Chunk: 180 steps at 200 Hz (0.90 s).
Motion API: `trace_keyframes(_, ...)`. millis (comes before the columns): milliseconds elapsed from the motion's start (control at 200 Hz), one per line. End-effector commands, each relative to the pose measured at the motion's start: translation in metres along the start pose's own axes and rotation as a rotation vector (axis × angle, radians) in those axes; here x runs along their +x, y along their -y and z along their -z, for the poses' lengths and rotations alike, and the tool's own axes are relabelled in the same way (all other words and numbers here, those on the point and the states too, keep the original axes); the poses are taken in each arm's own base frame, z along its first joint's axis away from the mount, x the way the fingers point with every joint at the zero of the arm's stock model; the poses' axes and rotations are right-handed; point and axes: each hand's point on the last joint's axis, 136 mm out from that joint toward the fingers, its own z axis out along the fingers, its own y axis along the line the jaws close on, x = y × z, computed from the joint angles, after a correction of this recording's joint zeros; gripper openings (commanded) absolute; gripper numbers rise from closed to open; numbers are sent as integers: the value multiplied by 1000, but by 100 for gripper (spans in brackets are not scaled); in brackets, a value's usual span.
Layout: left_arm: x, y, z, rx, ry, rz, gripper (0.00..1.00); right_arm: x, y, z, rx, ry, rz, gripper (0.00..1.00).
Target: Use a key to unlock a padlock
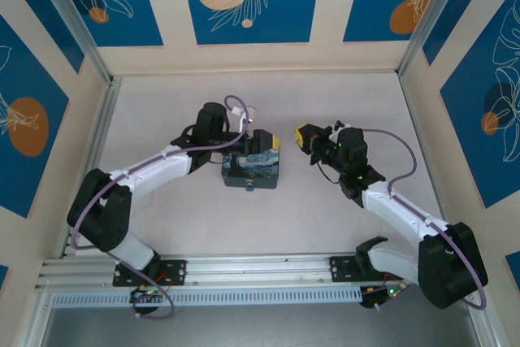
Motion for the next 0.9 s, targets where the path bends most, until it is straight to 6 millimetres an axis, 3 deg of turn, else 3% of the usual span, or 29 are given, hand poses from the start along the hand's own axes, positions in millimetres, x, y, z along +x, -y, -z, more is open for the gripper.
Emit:
trace_keyframes(0, -34, 14, 13, 46, 191, 146, 77, 12, -19, 4, -54, -49, 205, 0)
trace_keyframes(135, -37, 14, 16, 92, 268, 283, 74, 12, -12, 1, -18, -32, 222, 0)
trace_keyframes(310, -27, 6, 12, 121, 325, 434, 68, 12, 3, -16, 8, 0, 138, 0)
trace_keyframes(615, -17, 16, 3, 143, 330, 438, 57, 23, 2, -51, 38, 14, 93, 0)
trace_keyframes(895, -11, 13, 5, 138, 342, 440, 47, 29, -3, -67, 38, 17, 75, 0)
